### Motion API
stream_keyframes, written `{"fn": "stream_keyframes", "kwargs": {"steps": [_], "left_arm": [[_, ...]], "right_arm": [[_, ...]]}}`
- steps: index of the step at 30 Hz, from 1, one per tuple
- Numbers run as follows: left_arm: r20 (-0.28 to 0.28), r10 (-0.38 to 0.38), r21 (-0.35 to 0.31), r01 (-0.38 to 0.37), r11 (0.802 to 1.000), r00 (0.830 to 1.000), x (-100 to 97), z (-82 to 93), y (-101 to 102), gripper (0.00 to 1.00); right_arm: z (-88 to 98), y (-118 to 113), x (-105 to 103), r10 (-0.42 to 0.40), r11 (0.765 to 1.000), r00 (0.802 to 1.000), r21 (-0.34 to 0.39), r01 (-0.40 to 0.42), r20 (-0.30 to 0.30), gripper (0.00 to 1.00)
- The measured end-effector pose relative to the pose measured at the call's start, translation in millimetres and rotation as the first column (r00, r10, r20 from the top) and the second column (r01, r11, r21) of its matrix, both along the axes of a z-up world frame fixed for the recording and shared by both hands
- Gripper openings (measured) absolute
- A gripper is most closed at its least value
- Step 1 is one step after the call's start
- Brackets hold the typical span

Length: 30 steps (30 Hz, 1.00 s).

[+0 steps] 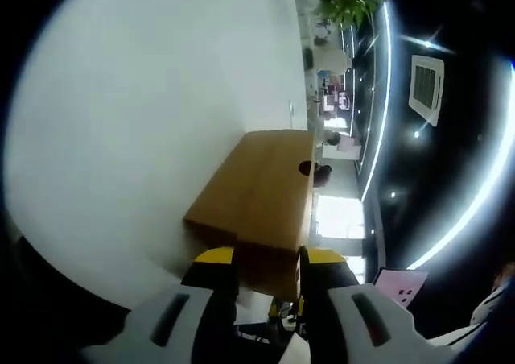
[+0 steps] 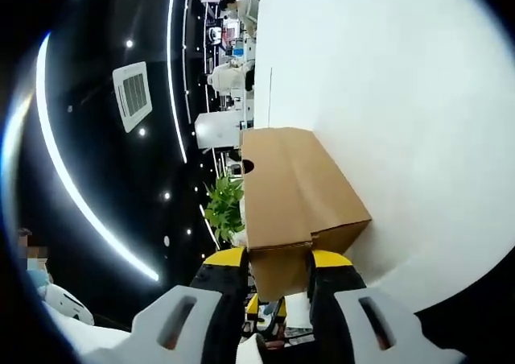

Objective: Operate the shoe box by opening the lid, removing the specified soft item, and placing it in the target area until the item is outside and the box remains undamaged.

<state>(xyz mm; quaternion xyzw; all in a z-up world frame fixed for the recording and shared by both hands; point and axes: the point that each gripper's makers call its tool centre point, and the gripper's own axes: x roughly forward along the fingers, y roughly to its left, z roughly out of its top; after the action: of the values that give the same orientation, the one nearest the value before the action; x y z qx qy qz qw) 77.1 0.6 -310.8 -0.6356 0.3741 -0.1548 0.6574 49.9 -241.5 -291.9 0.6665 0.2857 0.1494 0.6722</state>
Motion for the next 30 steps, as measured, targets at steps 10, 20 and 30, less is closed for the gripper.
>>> {"fn": "stream_keyframes", "kwargs": {"steps": [10, 20, 30], "left_arm": [[-0.047, 0.011, 0.016, -0.01, 1.0, 0.999, -2.0, 11.1, -4.1, 0.3], [-0.06, 0.04, 0.023, -0.039, 0.999, 0.997, -3.2, 18.5, -3.5, 0.29], [-0.089, 0.072, 0.021, -0.071, 0.997, 0.993, -1.8, 25.6, -1.0, 0.29]], "right_arm": [[1.4, -3.2, -0.4, -0.007, 1.0, 1.0, -0.013, 0.007, -0.028, 0.27], [5.1, -4.8, 0.8, 0.008, 1.0, 0.999, 0.006, -0.007, -0.053, 0.27], [14.5, -4.5, 0.2, 0.024, 1.0, 0.999, -0.005, -0.024, -0.037, 0.27]]}}
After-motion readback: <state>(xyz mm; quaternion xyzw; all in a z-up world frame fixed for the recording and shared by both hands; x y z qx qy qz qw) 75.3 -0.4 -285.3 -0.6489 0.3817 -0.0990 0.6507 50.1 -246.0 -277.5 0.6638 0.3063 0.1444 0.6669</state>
